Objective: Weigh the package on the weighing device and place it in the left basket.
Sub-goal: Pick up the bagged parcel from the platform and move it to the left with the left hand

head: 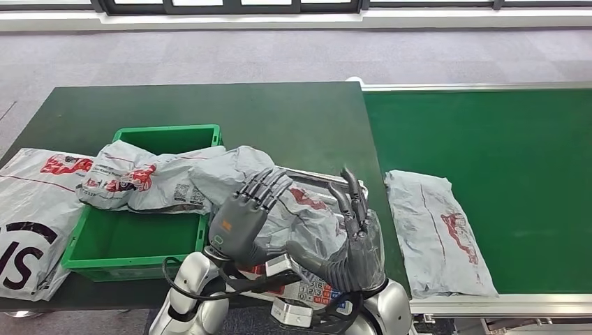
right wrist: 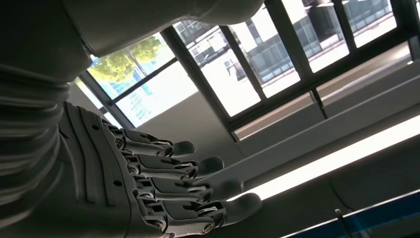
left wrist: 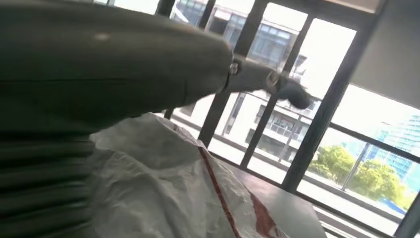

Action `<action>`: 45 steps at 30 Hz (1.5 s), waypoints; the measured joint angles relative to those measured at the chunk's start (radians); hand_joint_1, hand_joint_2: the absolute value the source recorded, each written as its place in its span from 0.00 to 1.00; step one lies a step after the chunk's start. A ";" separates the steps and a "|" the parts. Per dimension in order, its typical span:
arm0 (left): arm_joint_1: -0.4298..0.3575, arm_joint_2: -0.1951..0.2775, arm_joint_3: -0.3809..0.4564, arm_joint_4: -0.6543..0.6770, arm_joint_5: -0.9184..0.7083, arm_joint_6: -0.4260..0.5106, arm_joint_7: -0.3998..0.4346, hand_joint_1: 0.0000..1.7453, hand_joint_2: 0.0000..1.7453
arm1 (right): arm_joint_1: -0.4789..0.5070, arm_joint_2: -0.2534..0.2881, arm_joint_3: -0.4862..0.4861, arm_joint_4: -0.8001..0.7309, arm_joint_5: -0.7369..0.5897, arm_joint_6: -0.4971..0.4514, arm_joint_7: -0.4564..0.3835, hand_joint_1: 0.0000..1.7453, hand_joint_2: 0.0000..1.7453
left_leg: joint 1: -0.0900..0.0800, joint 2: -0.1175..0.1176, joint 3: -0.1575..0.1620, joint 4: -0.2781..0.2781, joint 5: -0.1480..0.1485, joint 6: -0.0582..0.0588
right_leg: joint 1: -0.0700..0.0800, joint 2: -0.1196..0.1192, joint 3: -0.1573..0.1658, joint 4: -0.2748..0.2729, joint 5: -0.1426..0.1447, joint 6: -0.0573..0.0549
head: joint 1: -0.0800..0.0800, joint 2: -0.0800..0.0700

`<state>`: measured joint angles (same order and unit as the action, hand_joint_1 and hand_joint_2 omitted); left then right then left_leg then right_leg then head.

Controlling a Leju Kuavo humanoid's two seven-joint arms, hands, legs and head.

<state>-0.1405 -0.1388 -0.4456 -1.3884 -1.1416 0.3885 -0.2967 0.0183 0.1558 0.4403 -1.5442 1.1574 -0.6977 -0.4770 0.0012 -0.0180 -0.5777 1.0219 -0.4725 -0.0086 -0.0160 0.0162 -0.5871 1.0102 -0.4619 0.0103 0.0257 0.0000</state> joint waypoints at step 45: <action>-0.018 0.054 -0.085 0.030 0.052 -0.001 0.018 0.00 1.00 | 0.016 0.005 -0.004 -0.008 -0.005 0.000 0.001 0.00 1.00 | 0.001 -0.001 0.000 0.000 0.000 0.000 | 0.001 0.000 0.000 0.000 0.000 0.000 | 0.000 0.000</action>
<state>-0.1588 -0.0847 -0.5310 -1.3588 -1.0895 0.3880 -0.2789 0.0348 0.1606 0.4361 -1.5526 1.1524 -0.6980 -0.4765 0.0018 -0.0186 -0.5780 1.0215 -0.4723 -0.0091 -0.0153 0.0158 -0.5871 1.0102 -0.4624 0.0098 0.0256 0.0000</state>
